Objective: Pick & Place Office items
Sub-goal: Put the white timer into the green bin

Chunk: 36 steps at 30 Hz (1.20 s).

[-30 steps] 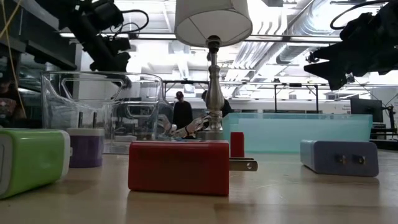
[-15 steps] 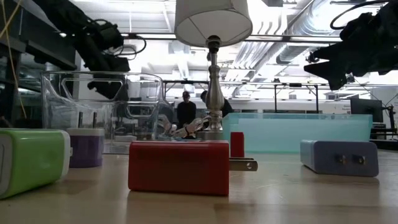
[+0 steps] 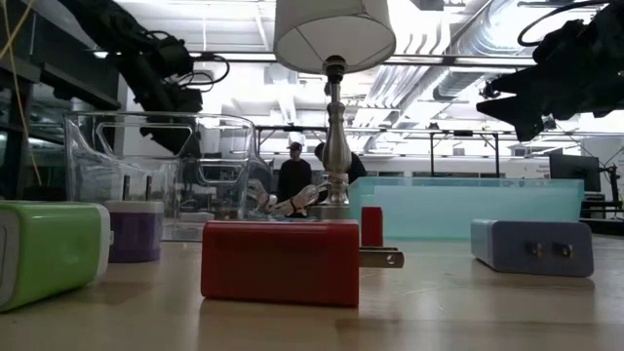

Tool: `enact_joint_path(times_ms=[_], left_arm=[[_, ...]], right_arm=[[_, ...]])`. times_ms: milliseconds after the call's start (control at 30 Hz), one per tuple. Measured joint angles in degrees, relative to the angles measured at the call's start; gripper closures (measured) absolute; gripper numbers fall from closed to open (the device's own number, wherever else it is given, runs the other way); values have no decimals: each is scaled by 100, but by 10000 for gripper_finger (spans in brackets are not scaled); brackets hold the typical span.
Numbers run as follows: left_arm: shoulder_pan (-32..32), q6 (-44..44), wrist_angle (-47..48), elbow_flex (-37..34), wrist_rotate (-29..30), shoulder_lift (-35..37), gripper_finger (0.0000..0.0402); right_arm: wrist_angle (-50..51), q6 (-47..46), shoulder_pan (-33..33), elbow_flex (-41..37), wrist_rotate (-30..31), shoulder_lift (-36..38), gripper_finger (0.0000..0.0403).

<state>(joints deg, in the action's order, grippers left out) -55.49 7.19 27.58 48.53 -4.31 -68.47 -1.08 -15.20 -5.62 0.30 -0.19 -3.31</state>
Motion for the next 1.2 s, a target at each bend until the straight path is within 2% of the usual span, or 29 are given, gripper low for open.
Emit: enact_joint_path(times_ms=[200, 667, 1200], left_arm=[[215, -37, 494, 400, 472, 0, 167], [209, 84, 401, 400, 467, -1003, 167], [465, 399, 389, 400, 354, -1556, 167]], right_arm=[[-1, 0, 2, 0, 0, 0, 182], [1, 0, -1, 1, 0, 0, 182], [2, 1, 2, 0, 0, -1, 182]])
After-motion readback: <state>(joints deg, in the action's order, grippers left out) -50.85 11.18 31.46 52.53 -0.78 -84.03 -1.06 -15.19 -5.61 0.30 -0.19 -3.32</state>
